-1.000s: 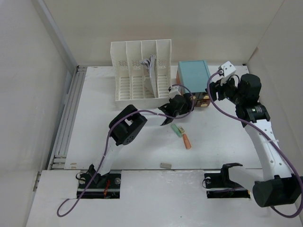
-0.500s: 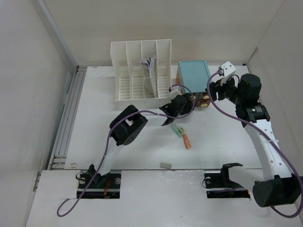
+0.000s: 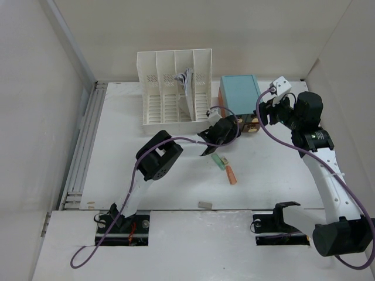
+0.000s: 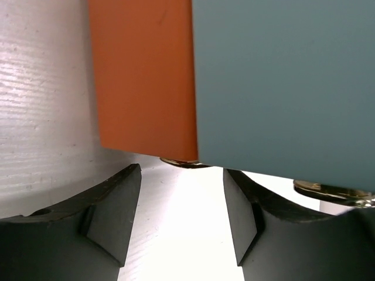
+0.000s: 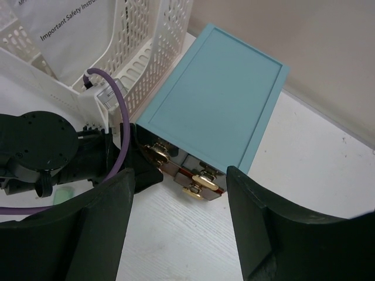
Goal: Organize the desk
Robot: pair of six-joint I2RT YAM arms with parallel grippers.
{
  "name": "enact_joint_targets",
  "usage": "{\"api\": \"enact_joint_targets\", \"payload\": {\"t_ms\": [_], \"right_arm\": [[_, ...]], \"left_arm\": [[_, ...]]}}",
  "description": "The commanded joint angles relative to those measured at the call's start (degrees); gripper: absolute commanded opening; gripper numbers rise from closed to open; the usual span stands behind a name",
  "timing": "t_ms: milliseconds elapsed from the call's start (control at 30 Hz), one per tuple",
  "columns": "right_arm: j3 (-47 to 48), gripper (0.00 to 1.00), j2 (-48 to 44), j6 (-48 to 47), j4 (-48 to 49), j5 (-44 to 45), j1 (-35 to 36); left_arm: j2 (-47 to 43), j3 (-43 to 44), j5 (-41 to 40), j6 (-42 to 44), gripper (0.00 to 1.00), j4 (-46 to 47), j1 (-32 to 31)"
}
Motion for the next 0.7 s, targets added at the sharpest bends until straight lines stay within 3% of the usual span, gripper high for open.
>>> {"api": "enact_joint_targets", "payload": {"t_ms": [0,667], "right_arm": [[-0.1,0.69,-1.1,0.0,3.6,-1.2,-0.4],[-0.1,0.69,-1.1,-0.6,3.1,-2.2,-0.4]], "left_arm": [[-0.6,3.7,-1.1,-2.3,0.55,0.8,1.1],[-2.2,4.3,-8.0,-5.4,0.54,2.8,0.6]]}}
